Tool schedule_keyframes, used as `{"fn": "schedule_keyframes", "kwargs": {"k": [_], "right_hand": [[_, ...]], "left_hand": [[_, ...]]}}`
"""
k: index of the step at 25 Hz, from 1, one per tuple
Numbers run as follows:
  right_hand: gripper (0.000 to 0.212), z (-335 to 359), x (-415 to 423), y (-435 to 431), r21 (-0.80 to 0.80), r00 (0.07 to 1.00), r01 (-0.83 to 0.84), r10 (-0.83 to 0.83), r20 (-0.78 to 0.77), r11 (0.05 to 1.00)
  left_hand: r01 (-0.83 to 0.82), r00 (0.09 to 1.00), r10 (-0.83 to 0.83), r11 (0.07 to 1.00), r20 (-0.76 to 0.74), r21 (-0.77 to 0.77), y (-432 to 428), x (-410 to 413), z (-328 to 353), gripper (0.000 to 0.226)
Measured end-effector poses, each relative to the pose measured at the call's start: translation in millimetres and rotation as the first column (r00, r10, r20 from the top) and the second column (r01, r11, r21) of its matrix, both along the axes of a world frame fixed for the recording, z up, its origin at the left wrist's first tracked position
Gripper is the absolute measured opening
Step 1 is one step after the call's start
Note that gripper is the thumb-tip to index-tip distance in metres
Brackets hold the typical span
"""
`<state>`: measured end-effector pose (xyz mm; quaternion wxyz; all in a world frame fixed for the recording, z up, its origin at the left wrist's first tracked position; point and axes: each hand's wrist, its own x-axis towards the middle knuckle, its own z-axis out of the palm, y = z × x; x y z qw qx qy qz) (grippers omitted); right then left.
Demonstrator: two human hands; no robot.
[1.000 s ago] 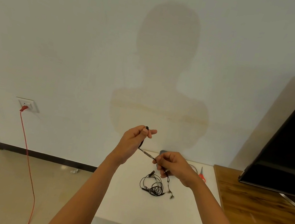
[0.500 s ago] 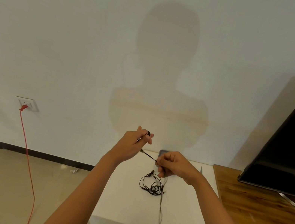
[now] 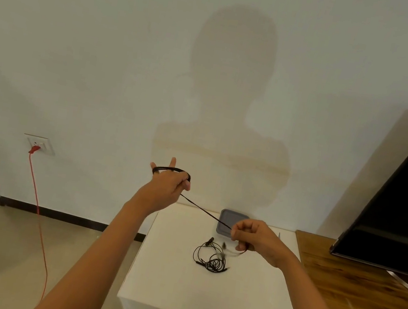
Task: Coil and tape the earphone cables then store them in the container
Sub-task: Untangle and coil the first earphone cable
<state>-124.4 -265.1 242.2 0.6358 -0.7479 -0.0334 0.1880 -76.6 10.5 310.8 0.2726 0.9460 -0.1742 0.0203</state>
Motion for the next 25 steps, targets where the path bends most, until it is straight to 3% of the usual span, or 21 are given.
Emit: {"fn": "schedule_keyframes", "kwargs": {"k": [5, 11, 16, 20, 25], "right_hand": [[0.021, -4, 2, -4, 0.044, 0.999, 0.044, -0.044, -0.002, 0.998], [0.024, -3, 4, -7, -0.047, 0.995, 0.087, -0.085, 0.047, 0.995], [0.018, 4, 3, -11, -0.029, 0.967, 0.124, -0.114, 0.226, 0.992], [0.015, 36, 5, -9, 0.077, 0.891, 0.179, -0.195, 0.411, 0.981], [0.017, 71, 18, 8, 0.106, 0.798, 0.229, -0.249, 0.549, 0.968]], "left_hand": [[-0.019, 1.000, 0.020, 0.999, -0.023, 0.049, 15, -1, -16, 0.029], [-0.047, 0.998, 0.041, 0.993, -0.052, -0.105, 16, -4, -26, 0.030], [-0.085, 0.996, 0.080, 0.990, -0.041, -0.114, 15, -2, -35, 0.030], [-0.045, 0.988, 0.020, 0.985, -0.152, -0.168, 11, -5, -49, 0.029], [0.110, 0.932, -0.211, 0.939, -0.294, -0.326, -15, -34, -47, 0.030]]}}
